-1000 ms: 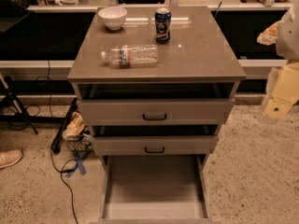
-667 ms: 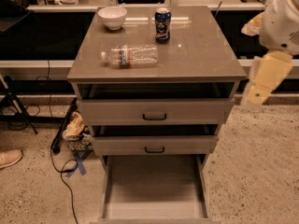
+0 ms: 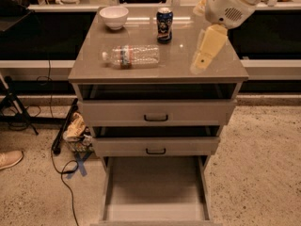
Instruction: Place water bottle into bottom drawer
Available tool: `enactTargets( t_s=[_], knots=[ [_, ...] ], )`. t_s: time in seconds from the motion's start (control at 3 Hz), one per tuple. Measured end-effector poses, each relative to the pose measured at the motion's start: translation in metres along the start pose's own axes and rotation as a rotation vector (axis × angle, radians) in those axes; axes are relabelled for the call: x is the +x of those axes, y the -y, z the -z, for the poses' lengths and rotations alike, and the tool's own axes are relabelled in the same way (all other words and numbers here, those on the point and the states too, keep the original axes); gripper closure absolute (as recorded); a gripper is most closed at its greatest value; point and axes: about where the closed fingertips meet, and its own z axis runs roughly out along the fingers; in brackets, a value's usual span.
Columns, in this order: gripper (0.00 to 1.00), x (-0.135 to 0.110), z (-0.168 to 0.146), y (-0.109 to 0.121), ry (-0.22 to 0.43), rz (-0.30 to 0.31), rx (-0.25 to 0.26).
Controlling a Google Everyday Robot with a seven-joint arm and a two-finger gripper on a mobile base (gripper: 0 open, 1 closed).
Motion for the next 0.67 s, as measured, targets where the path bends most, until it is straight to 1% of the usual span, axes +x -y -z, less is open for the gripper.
enactTargets(
  t_s=[0.33,0.67],
  knots=[
    [0.0,-0.0542,-0.0573,0.0258,0.031,0.077,-0.048],
    [0.0,-0.057,-0.0663,0.0293,0.031,0.083,-0.049]
  ],
)
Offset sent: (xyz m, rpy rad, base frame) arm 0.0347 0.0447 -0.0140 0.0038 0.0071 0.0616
